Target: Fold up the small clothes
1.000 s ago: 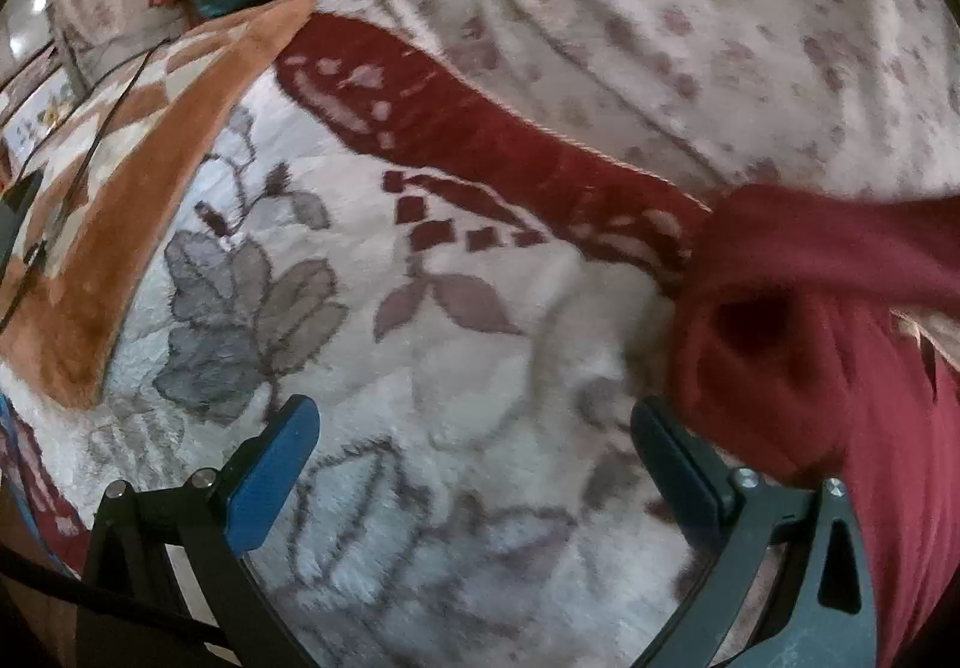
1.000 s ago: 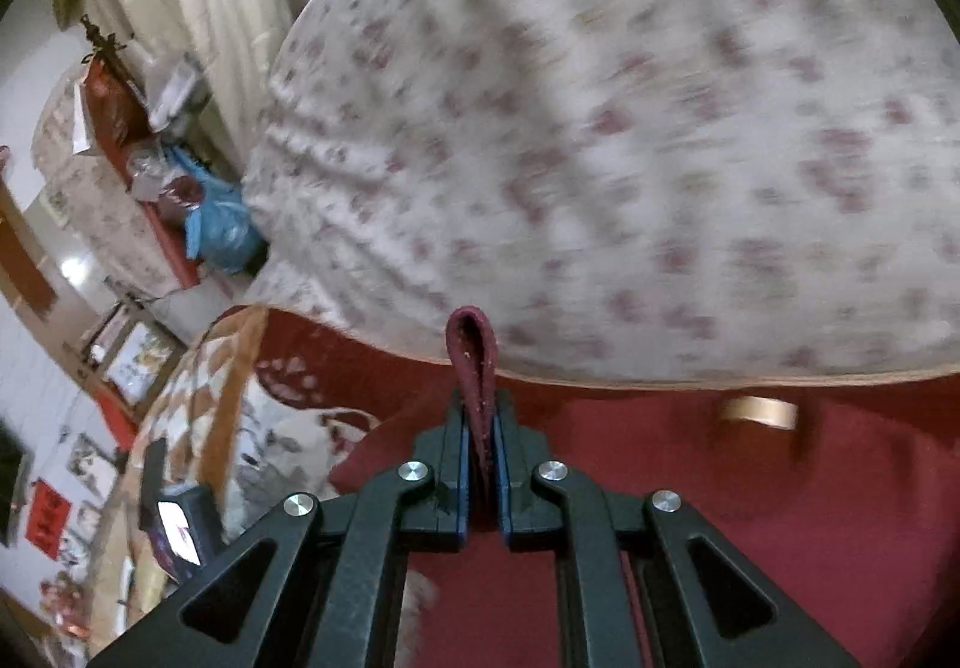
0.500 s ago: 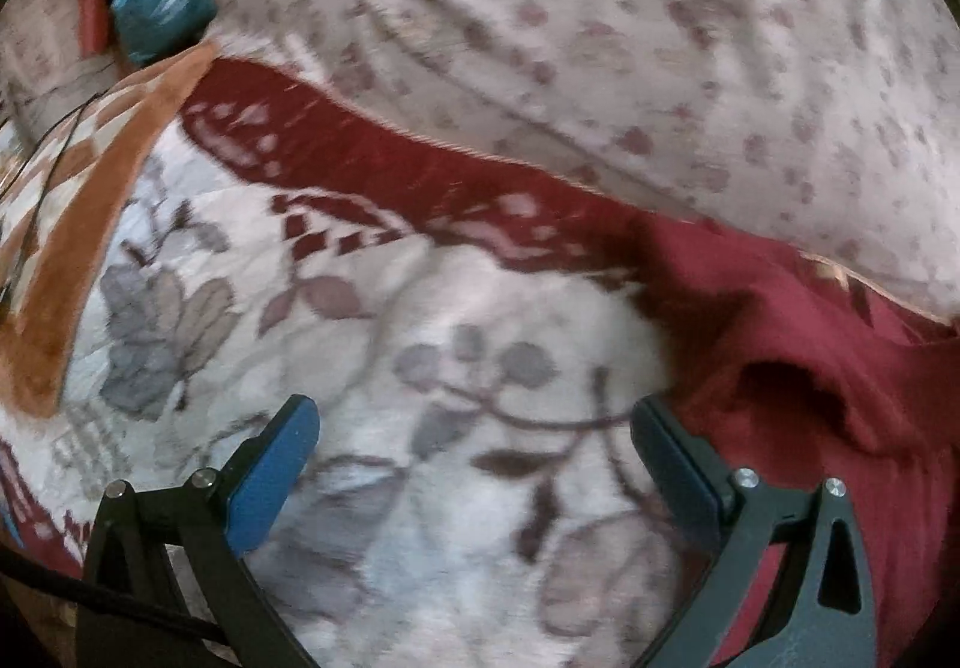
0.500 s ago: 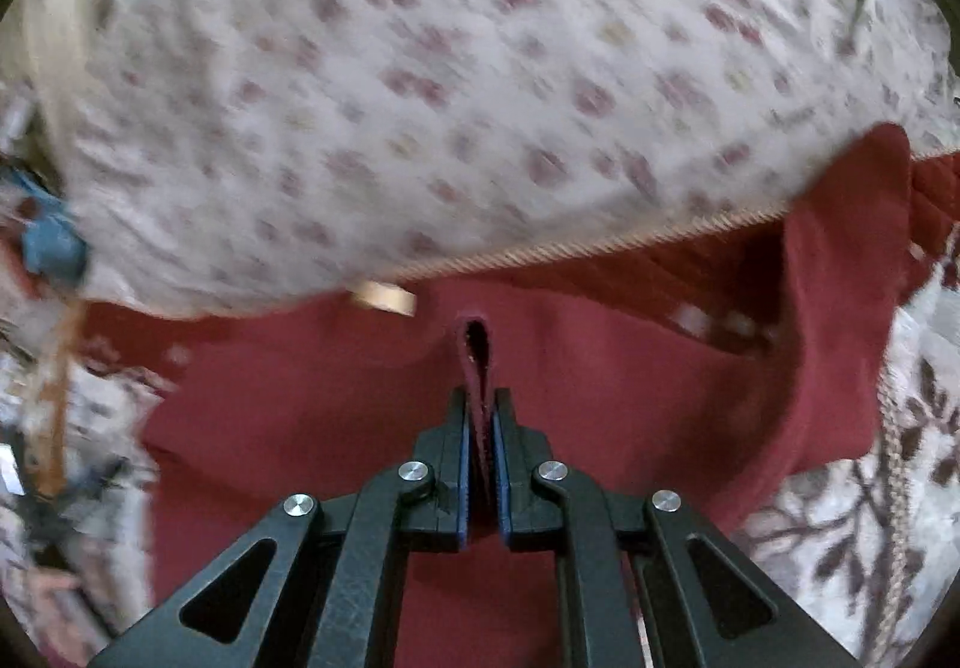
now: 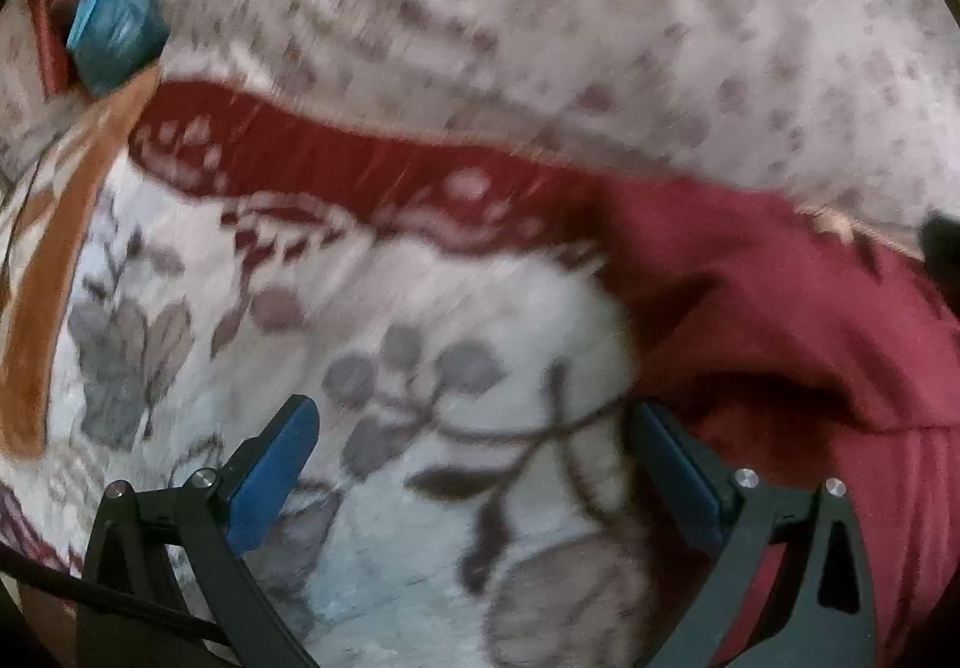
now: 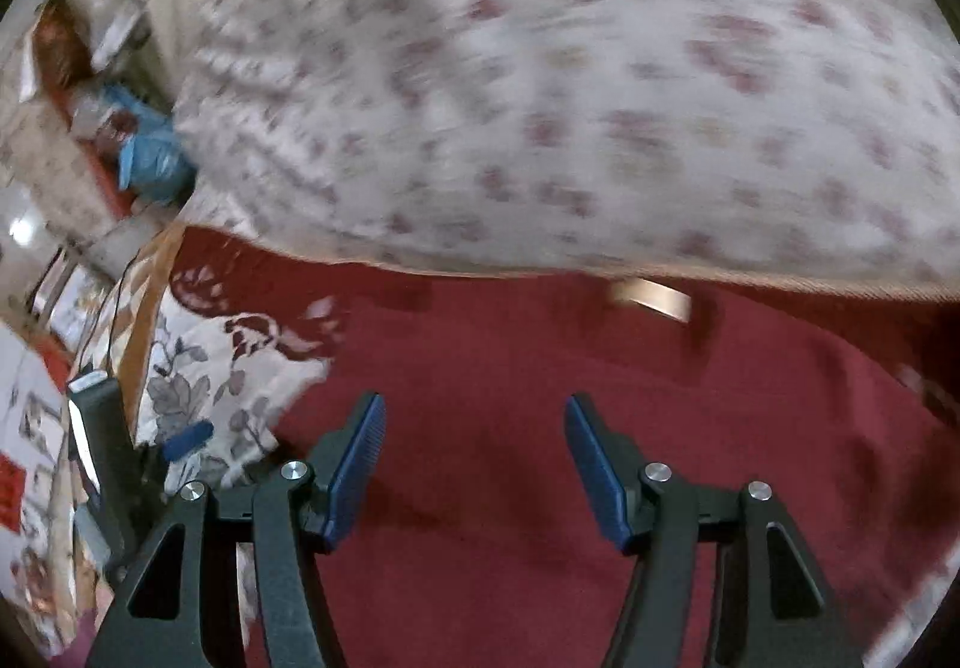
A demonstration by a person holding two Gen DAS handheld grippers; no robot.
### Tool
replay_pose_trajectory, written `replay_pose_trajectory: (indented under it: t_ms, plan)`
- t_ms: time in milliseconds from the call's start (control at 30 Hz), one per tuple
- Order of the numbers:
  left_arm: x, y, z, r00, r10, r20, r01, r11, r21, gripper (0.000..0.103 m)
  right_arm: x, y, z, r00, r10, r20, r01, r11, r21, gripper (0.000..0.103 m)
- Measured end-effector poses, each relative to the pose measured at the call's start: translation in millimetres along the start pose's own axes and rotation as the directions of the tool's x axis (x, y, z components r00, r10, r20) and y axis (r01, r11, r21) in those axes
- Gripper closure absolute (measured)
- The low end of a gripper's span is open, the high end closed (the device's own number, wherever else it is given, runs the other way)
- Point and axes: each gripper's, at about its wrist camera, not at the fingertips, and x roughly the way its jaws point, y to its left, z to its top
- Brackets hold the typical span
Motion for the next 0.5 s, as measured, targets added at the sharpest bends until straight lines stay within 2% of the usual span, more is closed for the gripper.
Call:
replay_pose_trajectory:
  t_ms: [100,167,233,333,400,500]
  plan:
    - [6,15,1,0.999,0.015,-0.03,-0.016,0.999,-0.04,0.0,53,33,4,0.997,0.039,-0.069,-0.041,0.999,-0.035,0.045]
    - [1,28,5,1.0,0.016,-0.009,-0.016,0.997,-0.077,0.0,82,44,-5,0.991,0.007,-0.137,-0.017,0.997,-0.074,0.05]
    - [-7,40,8,1.0,0.02,0.024,-0.017,0.992,-0.126,0.0,97,49,-23,0.976,-0.03,-0.214,0.007,0.994,-0.109,0.05]
    - [-15,46,13,0.998,-0.029,0.062,0.04,0.982,-0.186,0.0,82,51,-43,0.983,-0.059,-0.174,0.023,0.979,-0.203,0.05]
    - [-21,40,17,0.992,-0.089,0.093,0.106,0.975,-0.195,0.0,67,46,-52,0.982,-0.04,-0.186,0.002,0.98,-0.2,0.05]
    - [-24,19,19,0.983,-0.142,0.113,0.157,0.977,-0.145,0.0,43,31,-50,0.984,-0.037,-0.172,0.008,0.986,-0.165,0.05]
